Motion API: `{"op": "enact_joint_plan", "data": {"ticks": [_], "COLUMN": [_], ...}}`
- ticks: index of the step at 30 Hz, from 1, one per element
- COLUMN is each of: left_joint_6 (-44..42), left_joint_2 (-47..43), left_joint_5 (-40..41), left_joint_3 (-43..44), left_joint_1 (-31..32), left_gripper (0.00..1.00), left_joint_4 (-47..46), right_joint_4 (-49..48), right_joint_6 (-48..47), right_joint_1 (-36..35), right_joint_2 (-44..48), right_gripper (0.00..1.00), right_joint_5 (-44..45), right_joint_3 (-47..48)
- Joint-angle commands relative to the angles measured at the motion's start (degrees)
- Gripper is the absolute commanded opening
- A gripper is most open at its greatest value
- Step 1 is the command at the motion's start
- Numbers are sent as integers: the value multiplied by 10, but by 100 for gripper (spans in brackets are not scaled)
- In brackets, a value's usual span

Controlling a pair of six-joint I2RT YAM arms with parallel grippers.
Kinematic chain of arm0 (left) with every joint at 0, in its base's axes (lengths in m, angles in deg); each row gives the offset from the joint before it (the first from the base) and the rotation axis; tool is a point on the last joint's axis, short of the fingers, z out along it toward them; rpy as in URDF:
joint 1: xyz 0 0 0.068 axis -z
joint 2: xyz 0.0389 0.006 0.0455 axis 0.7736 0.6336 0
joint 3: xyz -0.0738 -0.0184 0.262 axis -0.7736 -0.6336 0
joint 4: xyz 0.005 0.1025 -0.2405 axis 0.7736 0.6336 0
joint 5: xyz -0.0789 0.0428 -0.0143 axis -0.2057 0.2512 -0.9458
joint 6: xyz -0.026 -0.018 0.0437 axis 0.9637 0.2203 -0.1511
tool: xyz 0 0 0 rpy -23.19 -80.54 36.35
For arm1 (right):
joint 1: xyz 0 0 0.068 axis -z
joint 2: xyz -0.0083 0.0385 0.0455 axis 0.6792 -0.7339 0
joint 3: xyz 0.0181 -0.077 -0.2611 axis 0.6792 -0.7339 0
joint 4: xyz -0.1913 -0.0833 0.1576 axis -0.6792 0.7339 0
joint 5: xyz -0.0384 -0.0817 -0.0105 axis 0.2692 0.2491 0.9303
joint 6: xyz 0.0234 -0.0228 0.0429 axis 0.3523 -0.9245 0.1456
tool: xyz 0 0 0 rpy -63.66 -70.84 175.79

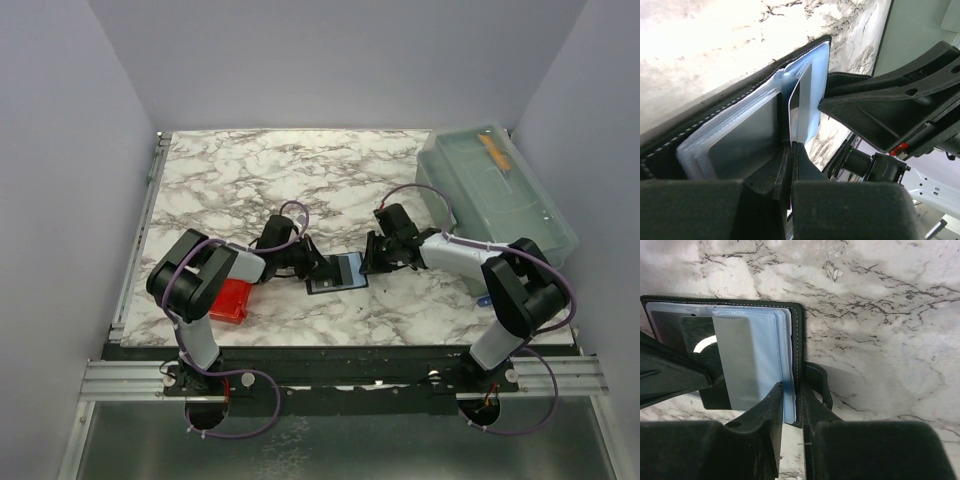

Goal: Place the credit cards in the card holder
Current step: Insert the credit card into the card holder.

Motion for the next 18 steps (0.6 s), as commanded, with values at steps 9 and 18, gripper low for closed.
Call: {"op": "enact_joint_plan", "data": {"ticks": [9, 18], "left_joint_6": [-23, -104], "left_joint_2": [13, -8], "left_joint_5": [40, 94], "left_joint_3": [9, 63], "left_joint_1": [22, 30], "left_gripper": [22, 39], "left_joint_4": [34, 179], "right_joint_4": [-1, 4], "right_joint_6": [39, 24], "right_joint_1": [-12, -11], "right_joint_2": [0, -2], "right_gripper": [18, 18], "right_joint_5": [-47, -46], "right_joint_3": [-49, -40]}}
